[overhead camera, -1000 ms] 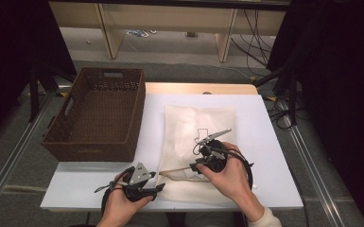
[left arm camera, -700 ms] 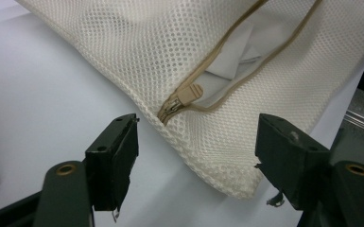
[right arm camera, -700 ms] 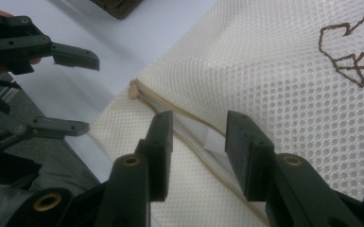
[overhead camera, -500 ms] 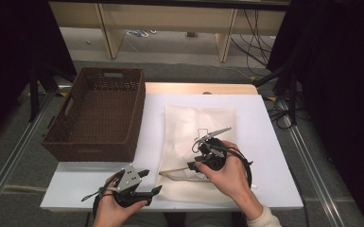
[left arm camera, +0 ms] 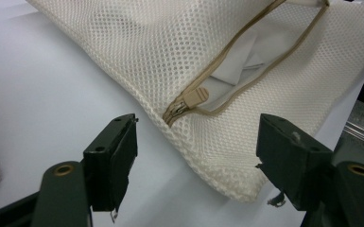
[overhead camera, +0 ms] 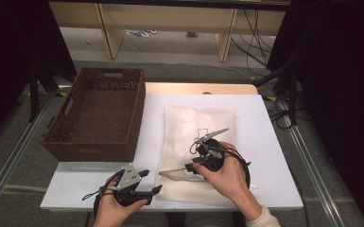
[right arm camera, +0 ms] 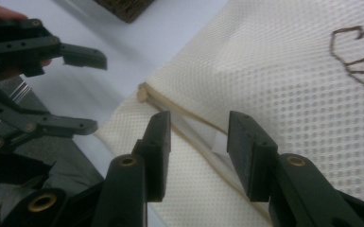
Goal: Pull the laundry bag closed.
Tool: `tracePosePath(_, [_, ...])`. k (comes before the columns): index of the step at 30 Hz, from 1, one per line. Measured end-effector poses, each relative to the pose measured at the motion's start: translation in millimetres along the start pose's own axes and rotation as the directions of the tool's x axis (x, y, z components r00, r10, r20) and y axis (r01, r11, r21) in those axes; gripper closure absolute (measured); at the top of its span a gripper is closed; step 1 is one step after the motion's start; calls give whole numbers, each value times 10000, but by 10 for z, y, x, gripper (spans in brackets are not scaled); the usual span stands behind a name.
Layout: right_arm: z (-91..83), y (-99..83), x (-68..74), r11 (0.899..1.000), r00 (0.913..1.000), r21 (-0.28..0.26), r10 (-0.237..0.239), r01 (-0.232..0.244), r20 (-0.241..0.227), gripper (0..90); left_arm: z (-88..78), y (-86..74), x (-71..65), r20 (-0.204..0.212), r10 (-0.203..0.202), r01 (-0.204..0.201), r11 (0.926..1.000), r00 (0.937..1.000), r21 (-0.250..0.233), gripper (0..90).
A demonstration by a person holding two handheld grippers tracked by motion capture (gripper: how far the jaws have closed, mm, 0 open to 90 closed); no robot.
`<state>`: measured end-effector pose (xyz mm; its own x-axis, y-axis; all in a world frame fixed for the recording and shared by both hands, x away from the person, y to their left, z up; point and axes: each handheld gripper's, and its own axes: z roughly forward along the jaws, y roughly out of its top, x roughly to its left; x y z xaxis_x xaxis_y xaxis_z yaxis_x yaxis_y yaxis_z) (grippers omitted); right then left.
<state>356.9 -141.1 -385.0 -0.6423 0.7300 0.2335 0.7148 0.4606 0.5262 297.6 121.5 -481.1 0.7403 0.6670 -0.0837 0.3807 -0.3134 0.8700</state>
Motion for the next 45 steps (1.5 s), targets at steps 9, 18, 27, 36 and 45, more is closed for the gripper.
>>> tracePosePath(9, [83,5,41,9998,9997,167,-123,126,-187,631,35,5,0,118,-222,221,9997,9997,61,298])
tracePosePath(18, [254,50,134,9976,9980,664,-162,202,-607,653,56,38,31,51,-240,240,9996,9997,131,299])
tracePosePath(27, [335,92,140,9962,9967,849,-126,194,-802,675,52,50,72,-210,-73,84,9985,9998,544,314])
tracePosePath(36, [513,152,146,9883,9917,1433,675,-515,-1093,712,103,42,79,188,-307,290,9961,9994,836,345])
tracePosePath(45, [699,201,182,9858,9910,1663,448,-234,-1263,721,189,38,108,127,-378,366,9954,9992,885,369])
